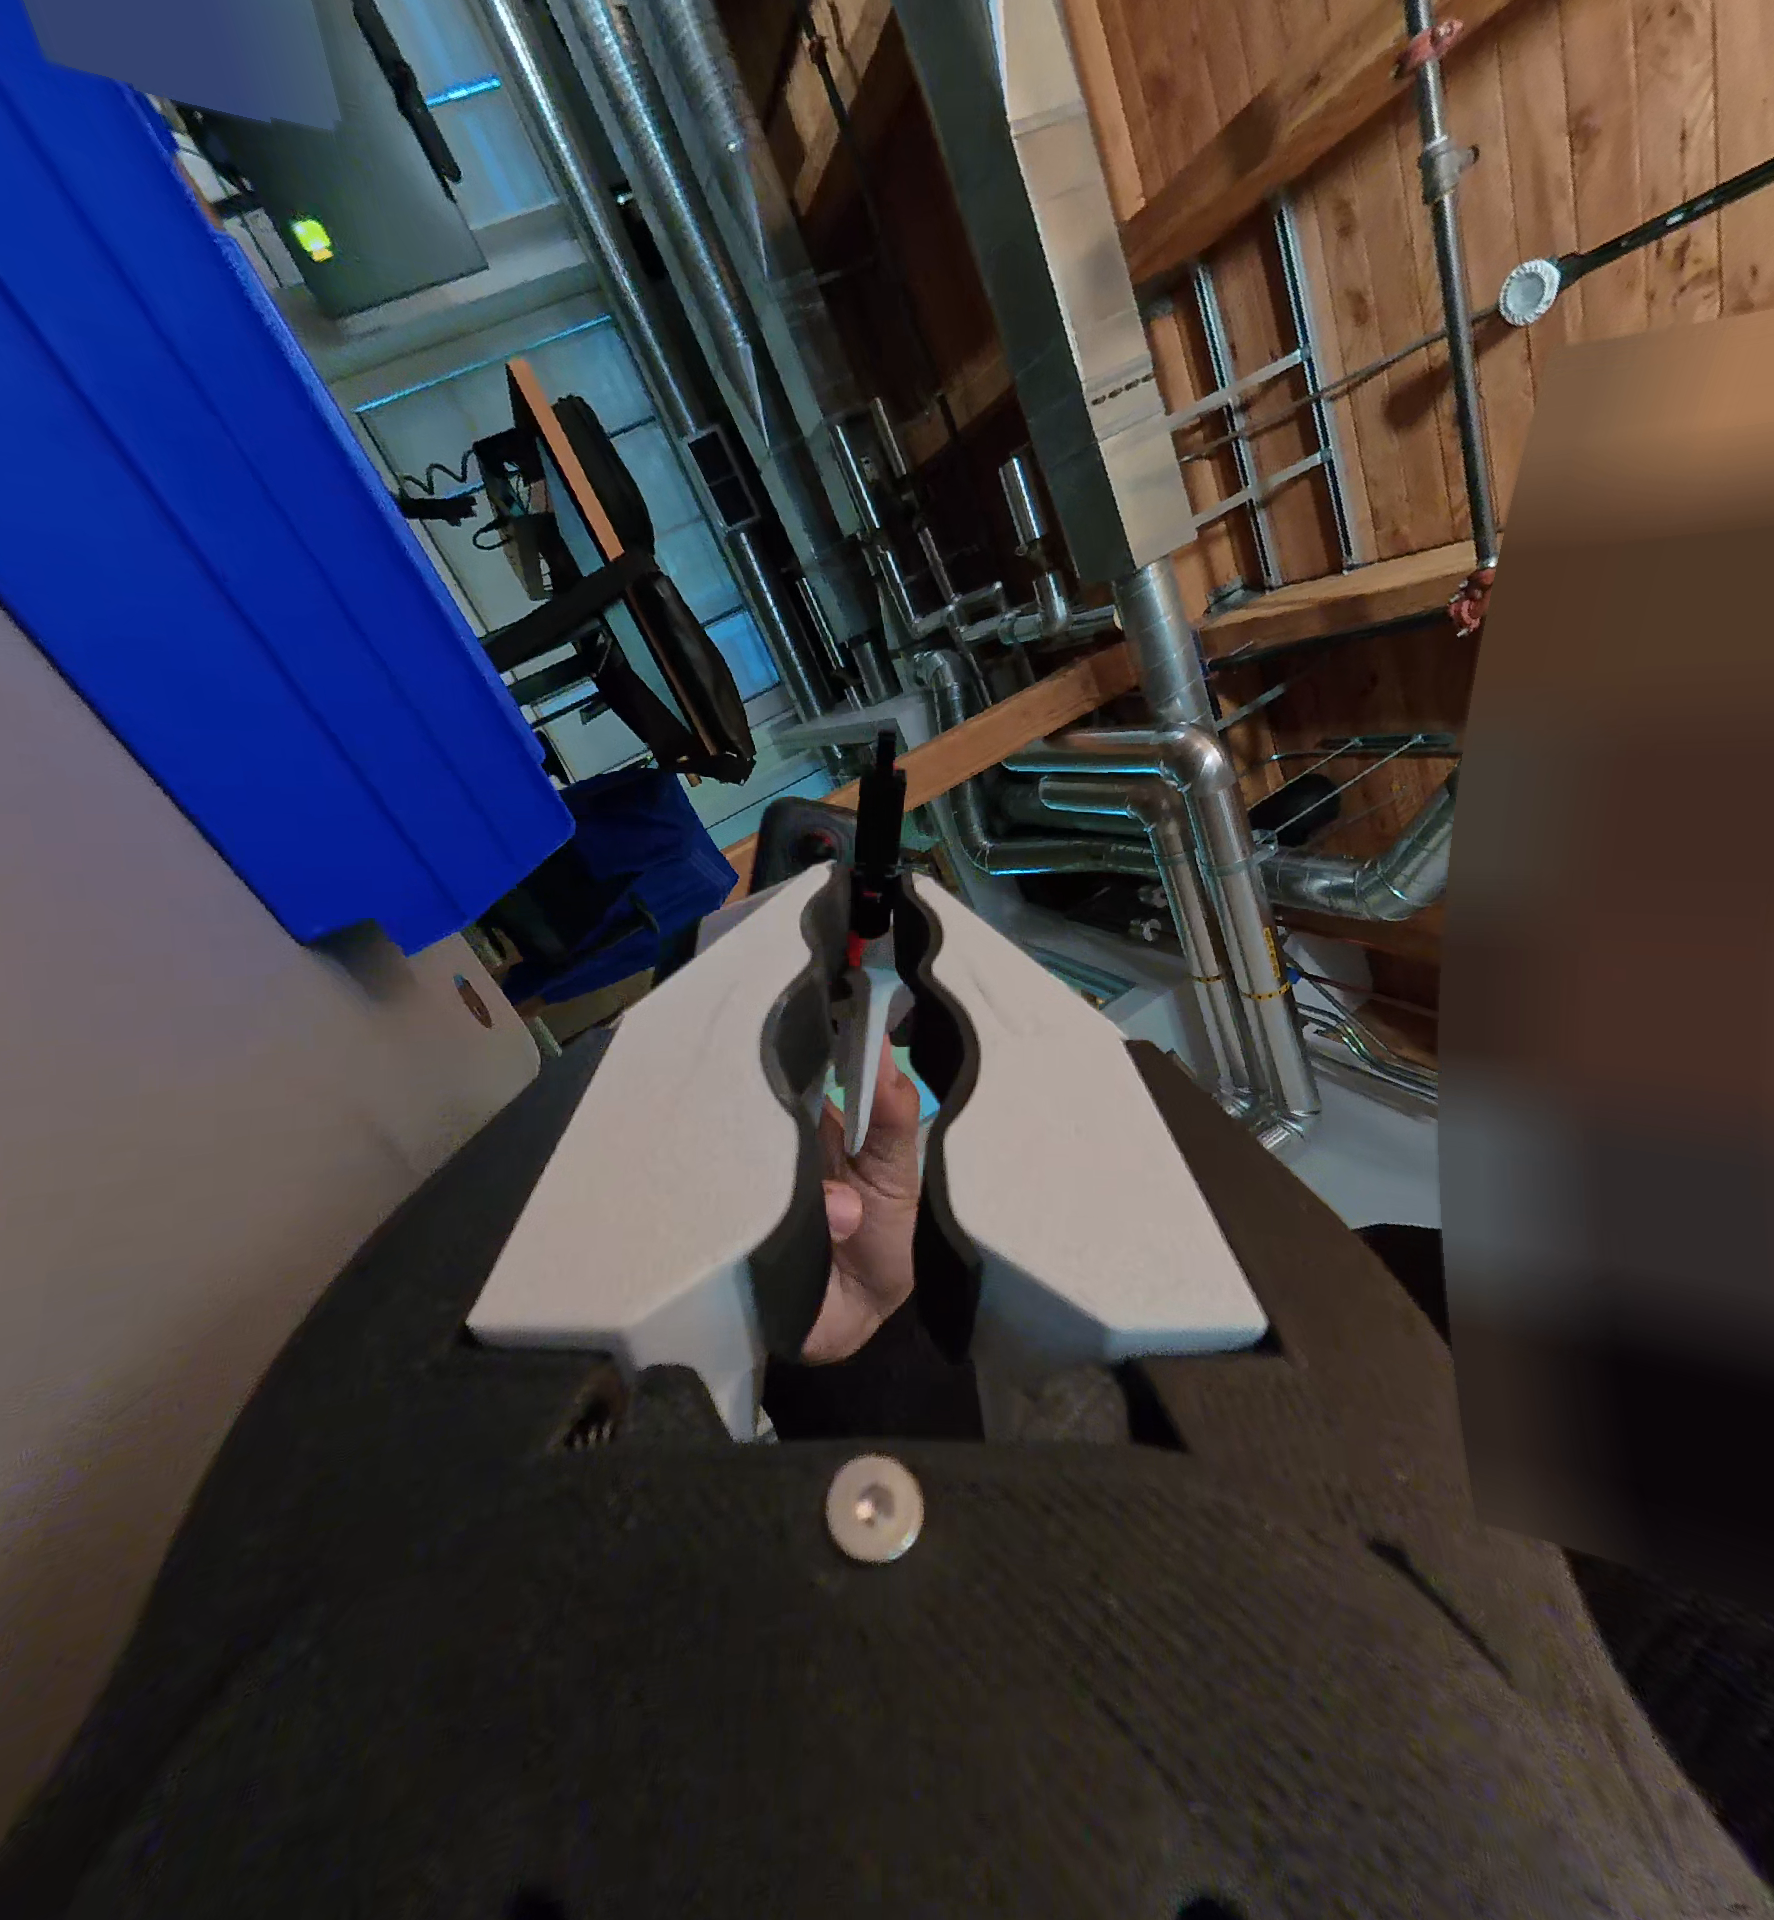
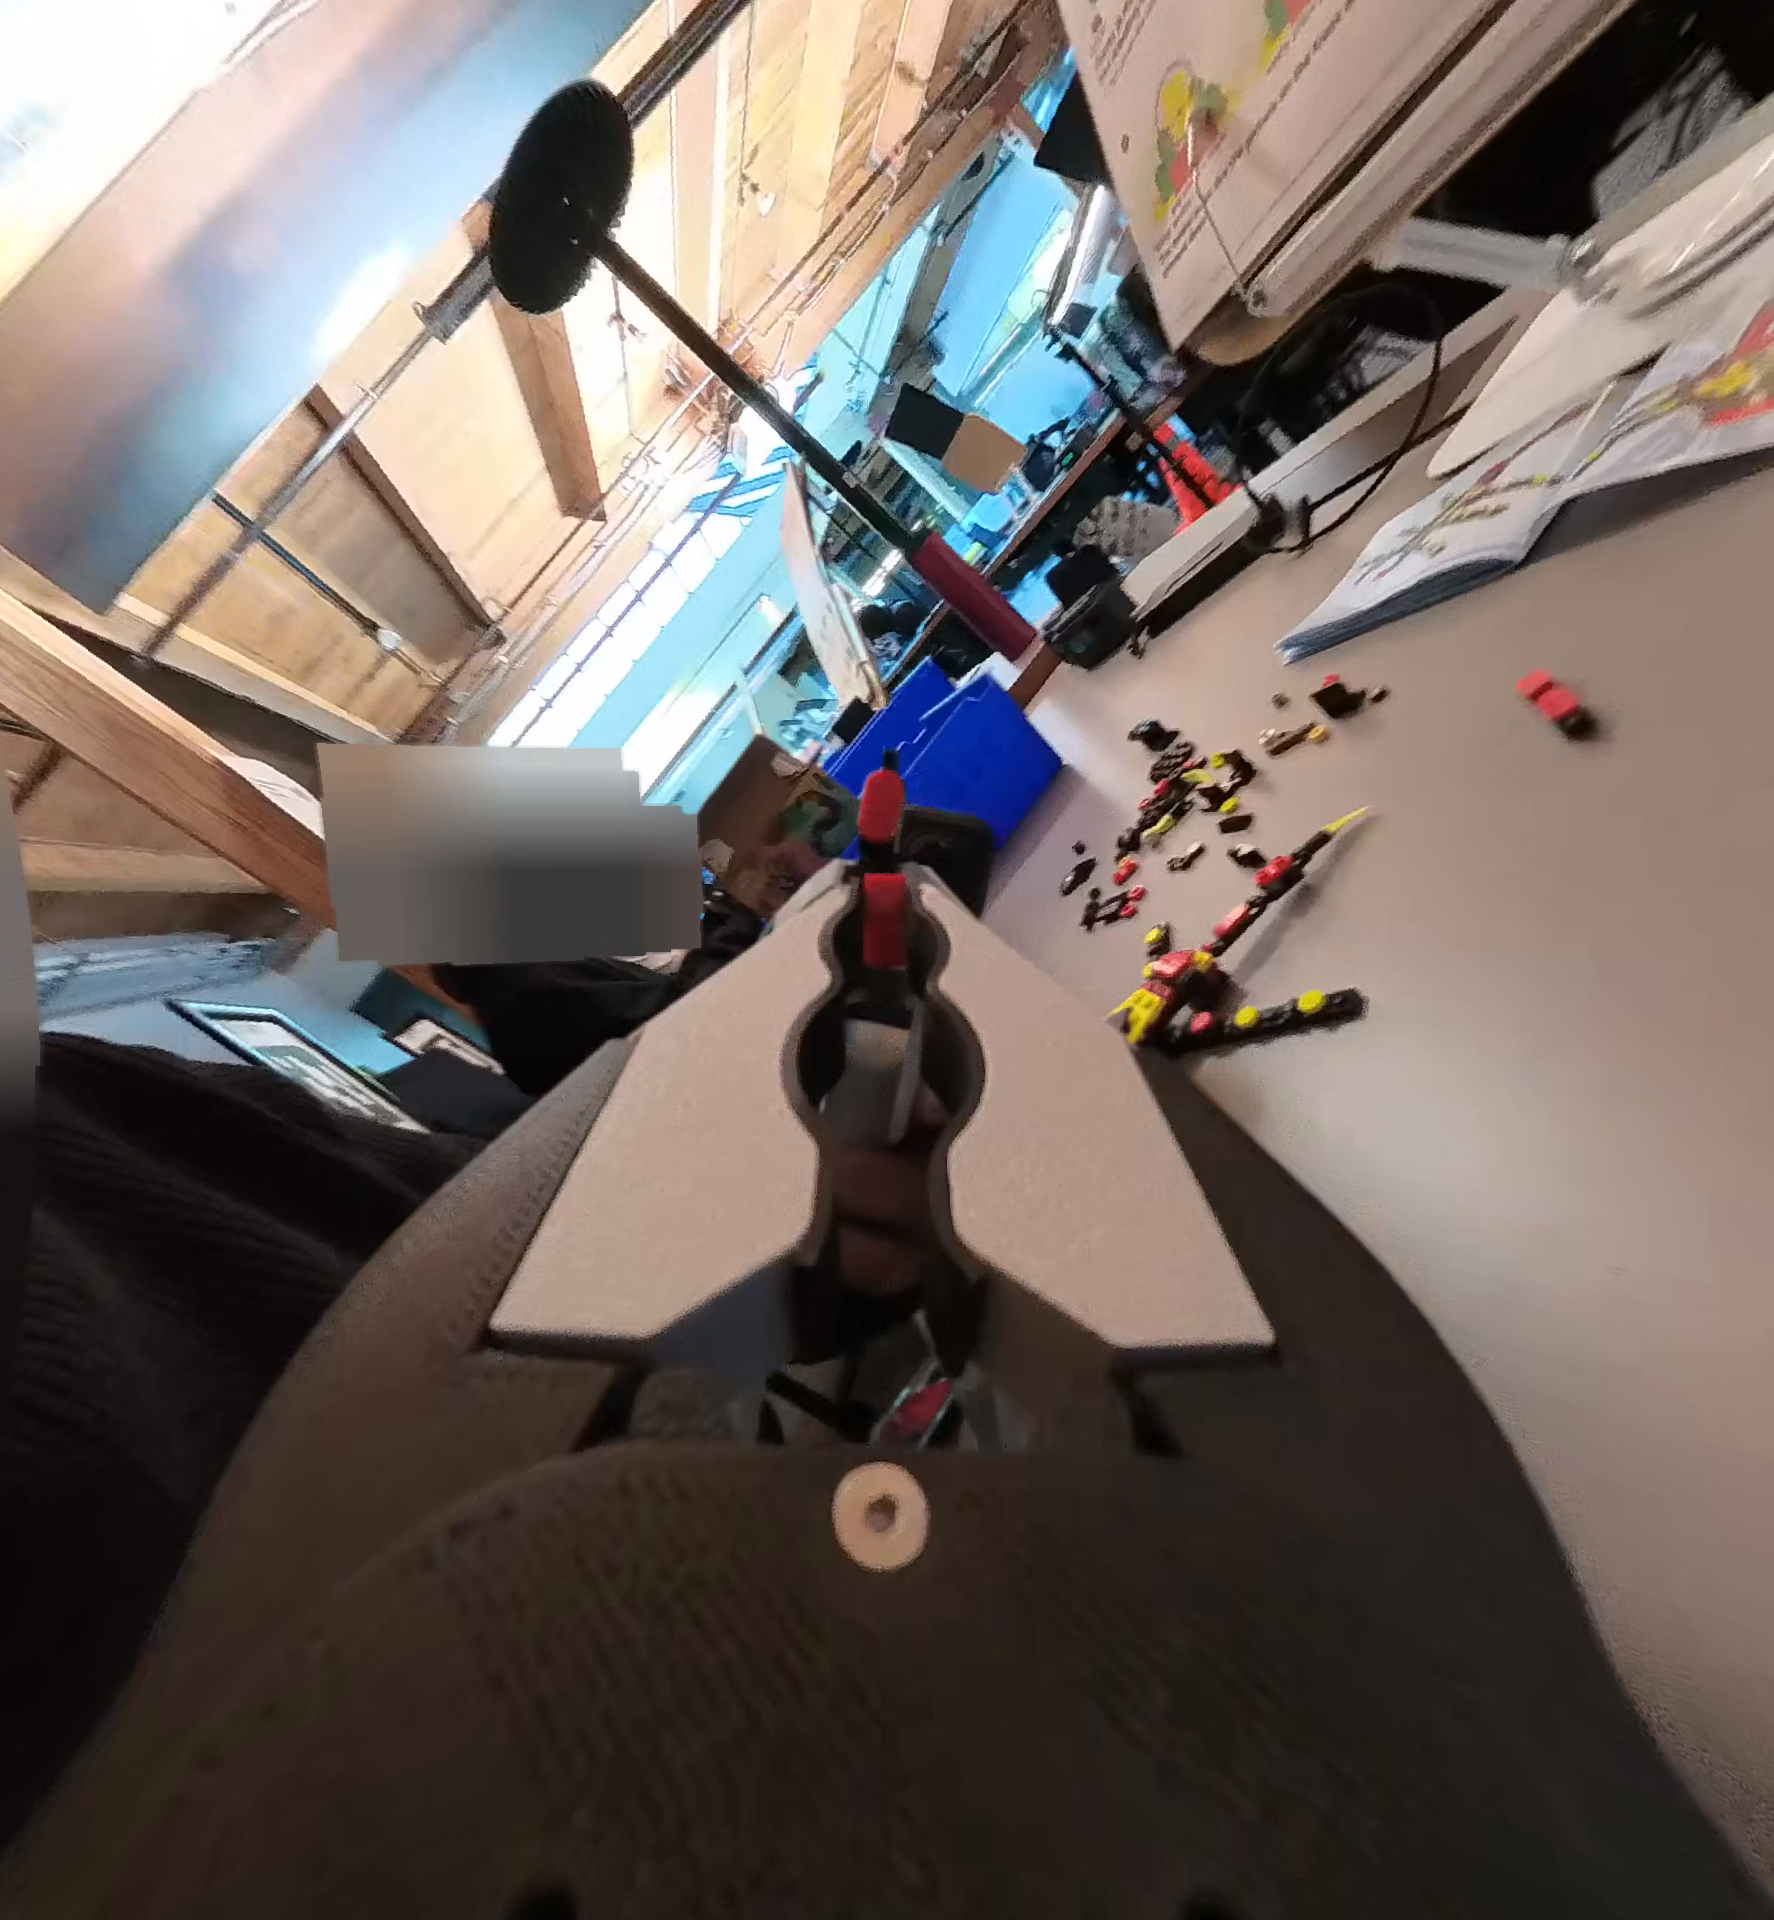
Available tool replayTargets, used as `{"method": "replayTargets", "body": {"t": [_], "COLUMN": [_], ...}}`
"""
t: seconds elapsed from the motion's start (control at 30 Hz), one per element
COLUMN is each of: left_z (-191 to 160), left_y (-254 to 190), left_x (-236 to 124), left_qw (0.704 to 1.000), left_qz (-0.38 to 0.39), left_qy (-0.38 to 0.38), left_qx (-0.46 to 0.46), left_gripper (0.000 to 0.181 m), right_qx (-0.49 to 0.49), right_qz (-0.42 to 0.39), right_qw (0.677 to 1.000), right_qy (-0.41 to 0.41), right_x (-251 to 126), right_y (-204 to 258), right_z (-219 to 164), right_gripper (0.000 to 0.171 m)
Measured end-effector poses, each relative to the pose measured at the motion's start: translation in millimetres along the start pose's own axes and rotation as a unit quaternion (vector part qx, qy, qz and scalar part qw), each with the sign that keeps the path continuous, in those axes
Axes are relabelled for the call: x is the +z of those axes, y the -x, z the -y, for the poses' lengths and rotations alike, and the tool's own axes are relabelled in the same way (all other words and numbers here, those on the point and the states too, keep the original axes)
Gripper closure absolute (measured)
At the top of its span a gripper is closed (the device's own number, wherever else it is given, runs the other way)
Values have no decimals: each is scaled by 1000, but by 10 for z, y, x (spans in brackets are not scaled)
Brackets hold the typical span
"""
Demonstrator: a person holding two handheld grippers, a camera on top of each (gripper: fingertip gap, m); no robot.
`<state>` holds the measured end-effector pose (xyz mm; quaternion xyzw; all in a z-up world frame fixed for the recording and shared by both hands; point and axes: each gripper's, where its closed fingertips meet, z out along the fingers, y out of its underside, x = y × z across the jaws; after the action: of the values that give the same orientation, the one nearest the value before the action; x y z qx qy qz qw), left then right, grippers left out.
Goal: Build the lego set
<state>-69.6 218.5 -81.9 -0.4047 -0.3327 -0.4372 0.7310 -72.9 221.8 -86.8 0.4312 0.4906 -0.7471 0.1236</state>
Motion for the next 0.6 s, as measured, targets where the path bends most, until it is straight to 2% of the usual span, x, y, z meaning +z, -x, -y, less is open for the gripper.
{"method": "replayTargets", "body": {"t": [0.3,0.6], "left_z": [22,23], "left_y": [-5,4], "left_x": [-13,-15], "left_qw": [1000,1000], "left_qz": [1,8], "left_qy": [-4,-12], "left_qx": [15,20], "left_gripper": [175,175], "right_qx": [59,59], "right_qz": [33,26], "right_qw": [998,998], "right_qy": [-9,-15], "right_x": [54,69], "right_y": [33,13], "right_z": [-36,-33], "right_gripper": [166,166]}}
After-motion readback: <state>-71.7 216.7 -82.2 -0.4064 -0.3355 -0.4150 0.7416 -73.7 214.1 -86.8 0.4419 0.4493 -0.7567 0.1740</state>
